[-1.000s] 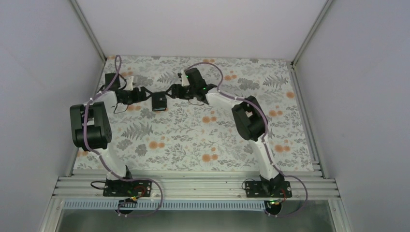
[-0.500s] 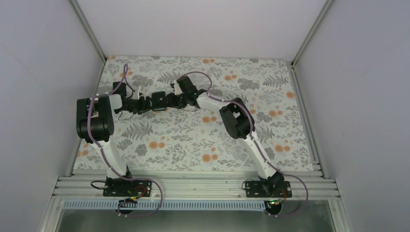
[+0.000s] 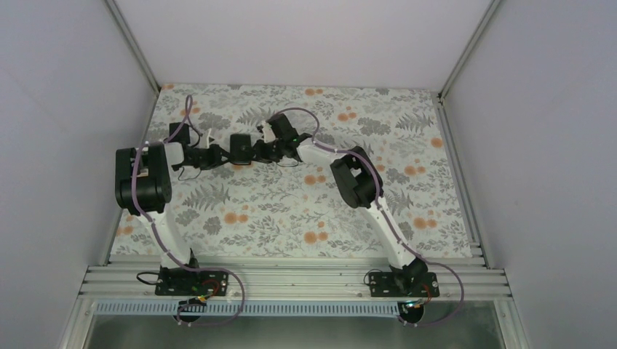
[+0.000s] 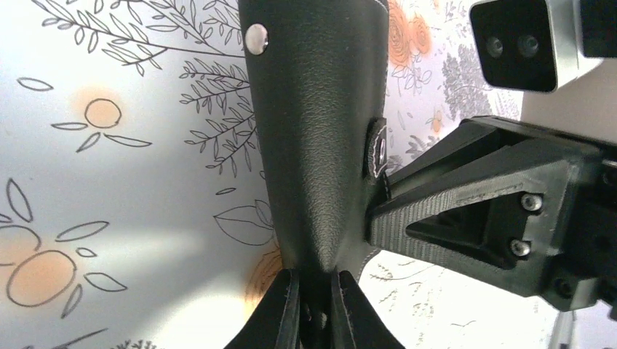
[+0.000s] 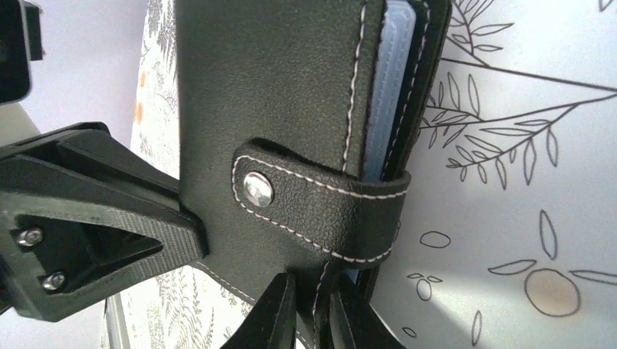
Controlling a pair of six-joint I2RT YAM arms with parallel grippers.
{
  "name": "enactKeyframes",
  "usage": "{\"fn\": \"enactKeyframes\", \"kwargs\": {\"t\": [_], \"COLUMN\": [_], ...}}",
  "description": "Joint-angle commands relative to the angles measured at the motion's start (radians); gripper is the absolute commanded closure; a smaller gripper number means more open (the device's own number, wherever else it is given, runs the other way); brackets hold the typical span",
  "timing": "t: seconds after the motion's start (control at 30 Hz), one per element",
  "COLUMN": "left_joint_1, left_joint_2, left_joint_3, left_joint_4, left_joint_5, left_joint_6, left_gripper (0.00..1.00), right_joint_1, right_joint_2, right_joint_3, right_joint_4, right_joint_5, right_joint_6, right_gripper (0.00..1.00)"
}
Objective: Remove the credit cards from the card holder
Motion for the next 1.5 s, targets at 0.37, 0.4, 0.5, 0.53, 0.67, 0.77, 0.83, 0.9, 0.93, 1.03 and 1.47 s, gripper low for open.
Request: {"fn": "enactKeyframes", "kwargs": {"t": [0.37, 0.4, 0.5, 0.53, 0.67, 0.77, 0.83, 0.9, 0.93, 1.03, 1.47], "left_joint_1": [-0.039, -0.040, -0.052, -0.057, -0.060, -0.076, -0.094, -0.111, -0.119, -0.145, -0.188], "left_joint_2": [-0.265, -0.299, -0.395, -0.420, -0.468, -0.517, -0.579, -0.638, -0.660, -0.673, -0.706], "left_joint_3": [0.004, 0.013, 0.078, 0.111, 0.298, 0.408, 0.429, 0.431, 0.436, 0.474, 0.447], "left_joint_4": [-0.081, -0.105, -0.212, -0.264, -0.603, -0.717, -0.682, -0.633, -0.625, -0.654, -0.676], "left_joint_5": [-0.003, -0.005, 0.003, 0.027, 0.277, 0.351, 0.333, 0.320, 0.321, 0.330, 0.357], "left_joint_6": [0.286, 0.321, 0.438, 0.480, 0.671, 0.698, 0.638, 0.586, 0.573, 0.542, 0.563], "left_gripper": [0.98, 0.98, 0.97, 0.98, 0.98, 0.98, 0.98, 0.98, 0.98, 0.98, 0.98], "right_joint_1": [-0.071, -0.088, -0.132, -0.151, -0.235, -0.246, -0.234, -0.211, -0.198, -0.143, -0.095], "right_joint_2": [-0.430, -0.495, -0.643, -0.681, -0.807, -0.860, -0.874, -0.882, -0.883, -0.935, -0.954], "right_joint_3": [-0.385, -0.440, -0.520, -0.531, -0.592, -0.549, -0.521, -0.509, -0.501, -0.486, -0.447], "right_joint_4": [0.177, 0.215, 0.232, 0.235, 0.407, 0.410, 0.428, 0.489, 0.503, 0.506, 0.482], "right_joint_5": [-0.148, -0.154, -0.182, -0.208, -0.353, -0.319, -0.326, -0.382, -0.392, -0.387, -0.459], "right_joint_6": [-0.241, -0.264, -0.344, -0.363, -0.292, -0.284, -0.274, -0.245, -0.251, -0.319, -0.345], "right_gripper": [0.46, 0.39, 0.21, 0.13, 0.00, 0.00, 0.00, 0.00, 0.00, 0.00, 0.49]}}
